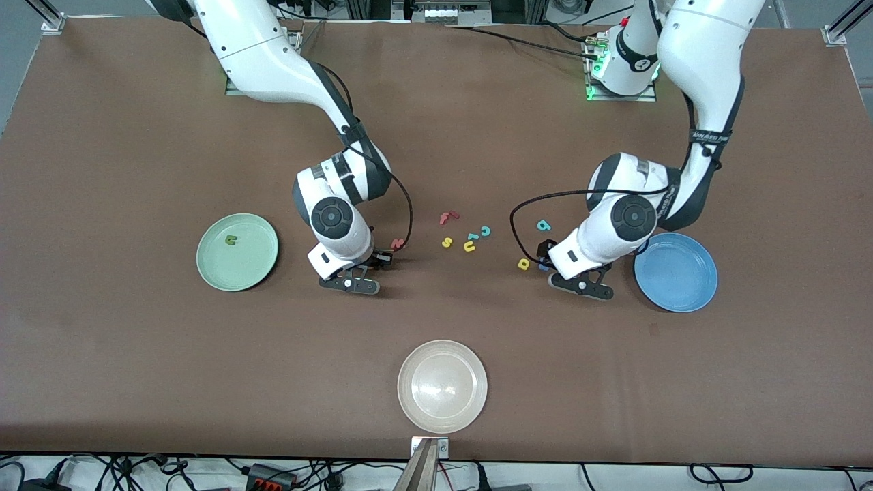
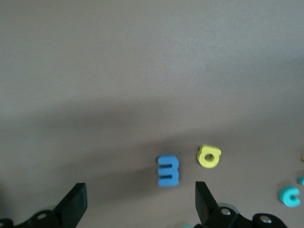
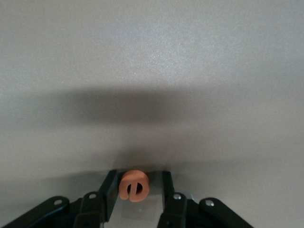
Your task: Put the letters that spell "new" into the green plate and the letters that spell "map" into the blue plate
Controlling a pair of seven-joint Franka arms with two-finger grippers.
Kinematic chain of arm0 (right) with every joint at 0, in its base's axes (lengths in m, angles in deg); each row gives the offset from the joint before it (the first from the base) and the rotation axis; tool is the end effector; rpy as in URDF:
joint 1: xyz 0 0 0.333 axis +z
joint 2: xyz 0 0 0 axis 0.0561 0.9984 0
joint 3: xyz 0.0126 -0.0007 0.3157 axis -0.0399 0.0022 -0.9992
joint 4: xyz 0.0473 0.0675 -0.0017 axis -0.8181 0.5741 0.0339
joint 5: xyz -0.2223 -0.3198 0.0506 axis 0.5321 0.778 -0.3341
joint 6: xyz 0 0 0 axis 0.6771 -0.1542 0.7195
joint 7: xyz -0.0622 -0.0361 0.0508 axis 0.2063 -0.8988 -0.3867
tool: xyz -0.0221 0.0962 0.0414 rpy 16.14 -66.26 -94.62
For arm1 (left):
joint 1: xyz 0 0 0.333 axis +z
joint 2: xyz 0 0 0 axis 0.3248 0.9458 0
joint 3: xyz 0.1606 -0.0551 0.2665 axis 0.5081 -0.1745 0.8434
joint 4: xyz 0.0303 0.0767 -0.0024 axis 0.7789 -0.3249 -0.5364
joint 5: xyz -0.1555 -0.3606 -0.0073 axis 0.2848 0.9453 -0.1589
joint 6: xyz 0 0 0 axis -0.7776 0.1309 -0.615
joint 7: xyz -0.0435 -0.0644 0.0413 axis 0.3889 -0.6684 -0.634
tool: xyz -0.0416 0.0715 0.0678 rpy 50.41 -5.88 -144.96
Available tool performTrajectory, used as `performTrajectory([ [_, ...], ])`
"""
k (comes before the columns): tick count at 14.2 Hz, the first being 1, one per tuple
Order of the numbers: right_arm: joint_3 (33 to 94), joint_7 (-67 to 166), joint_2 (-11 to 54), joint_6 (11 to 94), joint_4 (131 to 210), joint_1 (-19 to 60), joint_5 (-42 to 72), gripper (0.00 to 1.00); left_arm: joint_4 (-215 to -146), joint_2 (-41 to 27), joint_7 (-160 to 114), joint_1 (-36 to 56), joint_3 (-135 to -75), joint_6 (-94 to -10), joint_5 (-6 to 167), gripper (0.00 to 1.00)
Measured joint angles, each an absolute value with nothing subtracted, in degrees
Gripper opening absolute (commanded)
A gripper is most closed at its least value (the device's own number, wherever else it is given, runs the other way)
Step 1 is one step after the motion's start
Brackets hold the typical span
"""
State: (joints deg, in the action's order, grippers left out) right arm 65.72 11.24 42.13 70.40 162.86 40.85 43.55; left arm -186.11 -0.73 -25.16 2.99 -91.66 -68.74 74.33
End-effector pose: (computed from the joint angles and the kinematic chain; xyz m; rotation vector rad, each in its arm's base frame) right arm 0.5913 0.3589 0.1770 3.1259 -0.1830 -0.0578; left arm 0.6017 -0.2251 0.2249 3.0517 -0.3608 -0.0999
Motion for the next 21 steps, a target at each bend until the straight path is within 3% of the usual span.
performTrajectory([
  [2,65.7,11.2,42.2,70.5,162.8,40.9,43.6,0.45,-186.3,1.4,-25.2,2.1,-91.7,-71.4,74.3,0.81],
  [5,65.7,11.2,42.2,70.5,162.8,40.9,43.6,0.45,-186.3,2.7,-25.1,0.7,-91.7,-73.1,74.3,0.80],
  [6,65.7,11.2,42.2,70.5,162.8,40.9,43.6,0.40,-186.4,3.0,-25.1,0.4,-91.7,-73.5,74.3,0.80],
  [9,65.7,11.2,42.2,70.5,162.8,40.9,43.6,0.14,-186.7,3.7,-24.8,0.1,-91.7,-74.6,74.3,0.76],
  [11,65.7,11.2,42.2,70.5,162.6,40.9,43.6,0.09,-187.4,3.8,-24.7,0.1,-91.4,-74.7,74.3,0.75],
  [12,65.7,11.3,42.2,70.5,162.6,40.9,43.6,0.09,-187.8,3.8,-24.7,0.1,-91.3,-74.8,74.3,0.69],
  [14,65.9,12.4,42.2,70.5,162.4,40.8,43.6,0.06,-188.5,3.7,-24.7,0.2,-91.1,-74.9,74.3,0.43],
  [17,67.8,16.8,41.3,69.0,161.7,40.0,43.6,0.06,-188.9,3.1,-24.4,0.2,-91.0,-75.0,74.3,0.14],
  [19,69.4,23.0,39.1,63.5,161.1,38.0,43.6,0.06,-188.9,2.9,-24.1,0.2,-91.0,-75.0,74.3,0.05],
  [21,72.4,28.9,36.2,56.1,161.3,36.6,43.7,0.06,-188.9,2.8,-24.1,0.2,-90.9,-75.0,74.3,0.04],
])
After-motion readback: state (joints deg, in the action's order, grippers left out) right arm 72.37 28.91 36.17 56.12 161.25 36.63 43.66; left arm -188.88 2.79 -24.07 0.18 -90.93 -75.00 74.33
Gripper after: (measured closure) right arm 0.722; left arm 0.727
